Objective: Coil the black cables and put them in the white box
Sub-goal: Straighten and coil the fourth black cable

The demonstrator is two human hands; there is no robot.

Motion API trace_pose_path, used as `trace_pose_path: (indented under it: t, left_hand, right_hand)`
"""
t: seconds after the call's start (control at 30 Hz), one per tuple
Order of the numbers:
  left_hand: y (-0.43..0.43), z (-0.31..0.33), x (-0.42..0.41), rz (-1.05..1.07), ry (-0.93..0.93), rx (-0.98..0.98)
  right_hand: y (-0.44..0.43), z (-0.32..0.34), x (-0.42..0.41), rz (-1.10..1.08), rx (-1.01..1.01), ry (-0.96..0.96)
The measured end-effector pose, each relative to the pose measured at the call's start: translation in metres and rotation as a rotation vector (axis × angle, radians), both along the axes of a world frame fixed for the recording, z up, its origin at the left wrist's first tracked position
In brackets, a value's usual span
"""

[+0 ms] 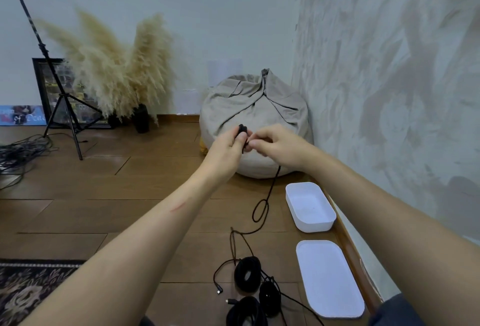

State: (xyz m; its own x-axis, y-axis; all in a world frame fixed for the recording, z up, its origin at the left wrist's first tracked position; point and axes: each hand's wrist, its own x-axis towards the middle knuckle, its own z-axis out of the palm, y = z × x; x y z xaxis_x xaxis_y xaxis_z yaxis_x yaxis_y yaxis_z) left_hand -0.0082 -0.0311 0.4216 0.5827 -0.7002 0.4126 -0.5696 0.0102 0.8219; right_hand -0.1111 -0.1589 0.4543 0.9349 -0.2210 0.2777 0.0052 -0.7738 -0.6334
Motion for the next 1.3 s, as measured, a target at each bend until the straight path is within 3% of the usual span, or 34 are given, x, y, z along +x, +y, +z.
trace_pose_path:
  t: [0.27, 0.63, 1.3]
  left_hand:
    - [0.001, 0.009, -0.006, -0.243, 0.104, 0.066]
    - [0.000, 0.002, -0.009, -0.138, 0.068, 0.035]
    - [0.005, 0.010, -0.016, -0.196, 0.053, 0.129]
  right_hand:
    - [-0.021, 0.009, -0.007, -0.077, 0.098, -0.184]
    - [-0.023, 0.013, -0.011, -0.014, 0.111, -0.092]
    - [-0.021, 0.005, -0.007, -0.091, 0.070, -0.260]
